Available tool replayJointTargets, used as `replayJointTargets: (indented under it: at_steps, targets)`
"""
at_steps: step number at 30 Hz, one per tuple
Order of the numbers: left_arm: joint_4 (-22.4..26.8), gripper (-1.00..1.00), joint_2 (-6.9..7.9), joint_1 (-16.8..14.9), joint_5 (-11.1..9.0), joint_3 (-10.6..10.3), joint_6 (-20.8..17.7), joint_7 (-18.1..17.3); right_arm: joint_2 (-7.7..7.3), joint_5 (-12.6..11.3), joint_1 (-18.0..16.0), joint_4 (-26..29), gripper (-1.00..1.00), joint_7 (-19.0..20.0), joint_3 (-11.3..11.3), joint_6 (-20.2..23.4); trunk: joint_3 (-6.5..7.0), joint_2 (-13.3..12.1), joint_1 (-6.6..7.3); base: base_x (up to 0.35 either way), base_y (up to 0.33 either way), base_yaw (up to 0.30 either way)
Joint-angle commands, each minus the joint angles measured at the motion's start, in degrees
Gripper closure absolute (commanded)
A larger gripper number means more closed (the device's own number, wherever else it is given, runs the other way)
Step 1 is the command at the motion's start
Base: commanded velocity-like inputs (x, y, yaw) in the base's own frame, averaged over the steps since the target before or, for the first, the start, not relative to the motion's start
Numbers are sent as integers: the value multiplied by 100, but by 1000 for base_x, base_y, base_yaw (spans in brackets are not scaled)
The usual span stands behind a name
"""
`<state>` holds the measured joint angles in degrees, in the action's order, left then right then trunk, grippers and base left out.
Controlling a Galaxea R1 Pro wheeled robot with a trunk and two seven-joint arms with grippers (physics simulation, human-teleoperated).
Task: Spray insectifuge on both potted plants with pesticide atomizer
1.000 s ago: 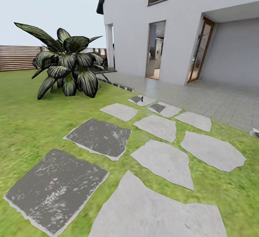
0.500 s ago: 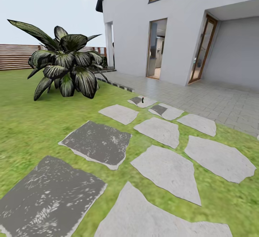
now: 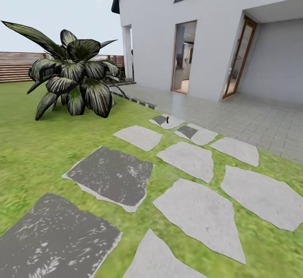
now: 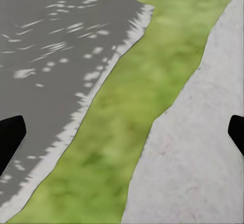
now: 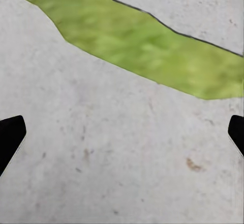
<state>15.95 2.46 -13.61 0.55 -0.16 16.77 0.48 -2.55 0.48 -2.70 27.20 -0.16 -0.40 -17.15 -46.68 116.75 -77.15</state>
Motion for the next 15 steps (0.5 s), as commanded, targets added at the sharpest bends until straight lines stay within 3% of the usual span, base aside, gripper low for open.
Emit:
replayJointTargets:
  at_steps: [1,15]
  targets:
    - [-5,-100,1,-4,6,-2,19,5,0,5,-3,-4,-100,-2,-4,-17,-5,2,-3,338,0,0]
    - [-5,-100,1,-7,6,-2,19,5,0,5,-3,-4,-100,-2,-5,-23,-5,2,-3,338,0,0]
